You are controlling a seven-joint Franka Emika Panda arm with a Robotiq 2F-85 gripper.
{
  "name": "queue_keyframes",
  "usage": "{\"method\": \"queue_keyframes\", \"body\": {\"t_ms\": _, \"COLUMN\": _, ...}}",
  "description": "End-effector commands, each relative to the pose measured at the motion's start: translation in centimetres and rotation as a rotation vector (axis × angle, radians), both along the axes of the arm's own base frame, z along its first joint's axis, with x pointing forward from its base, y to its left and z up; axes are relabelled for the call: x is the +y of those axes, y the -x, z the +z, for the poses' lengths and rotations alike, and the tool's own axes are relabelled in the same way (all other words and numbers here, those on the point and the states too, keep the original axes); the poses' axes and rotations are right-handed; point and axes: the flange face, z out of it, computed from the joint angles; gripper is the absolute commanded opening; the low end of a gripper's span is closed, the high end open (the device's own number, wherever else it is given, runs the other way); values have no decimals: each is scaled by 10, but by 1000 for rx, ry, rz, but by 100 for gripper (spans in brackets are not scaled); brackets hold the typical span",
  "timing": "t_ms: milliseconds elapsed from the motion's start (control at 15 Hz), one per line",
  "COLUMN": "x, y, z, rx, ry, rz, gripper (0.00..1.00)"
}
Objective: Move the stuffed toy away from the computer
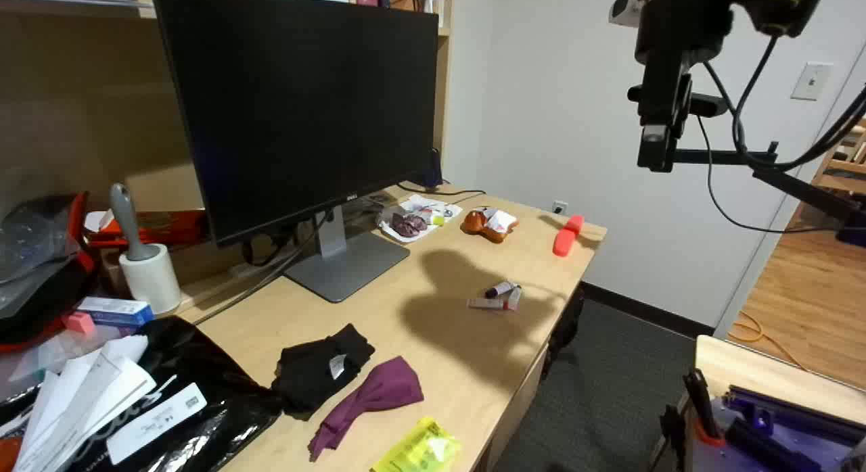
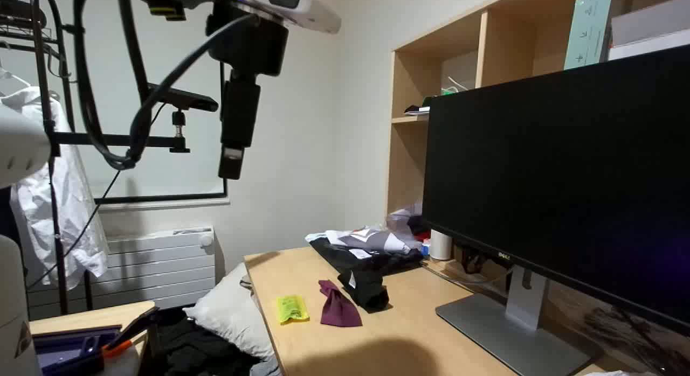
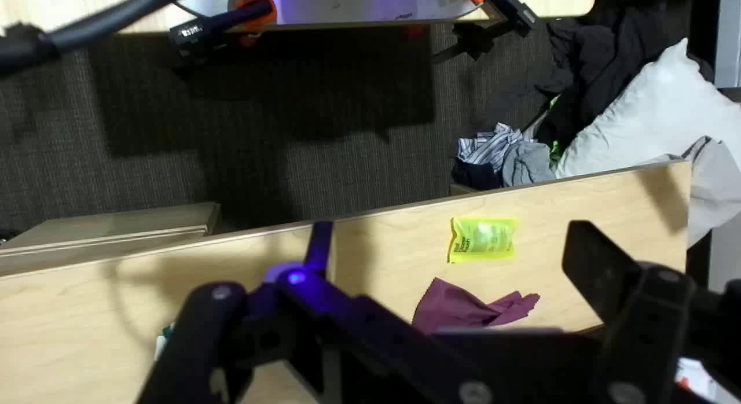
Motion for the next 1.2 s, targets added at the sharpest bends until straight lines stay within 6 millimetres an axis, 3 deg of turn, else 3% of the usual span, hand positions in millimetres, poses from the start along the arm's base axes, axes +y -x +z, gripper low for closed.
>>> {"method": "queue_keyframes", "body": {"t_ms": 0, "x": 0, "y": 0, "z": 0, "rx": 0, "ry": 0, "rz": 0, "gripper": 100}}
{"method": "queue_keyframes", "body": {"t_ms": 400, "x": -23, "y": -64, "z": -14, "rx": -97, "ry": -12, "rz": -142, "gripper": 100}}
{"method": "queue_keyframes", "body": {"t_ms": 600, "x": -16, "y": -67, "z": 3, "rx": -135, "ry": -71, "rz": -134, "gripper": 100}}
{"method": "queue_keyframes", "body": {"t_ms": 800, "x": -26, "y": -91, "z": 8, "rx": -260, "ry": -73, "rz": -149, "gripper": 100}}
{"method": "queue_keyframes", "body": {"t_ms": 1133, "x": -90, "y": -146, "z": -31, "rx": -421, "ry": 99, "rz": -185, "gripper": 100}}
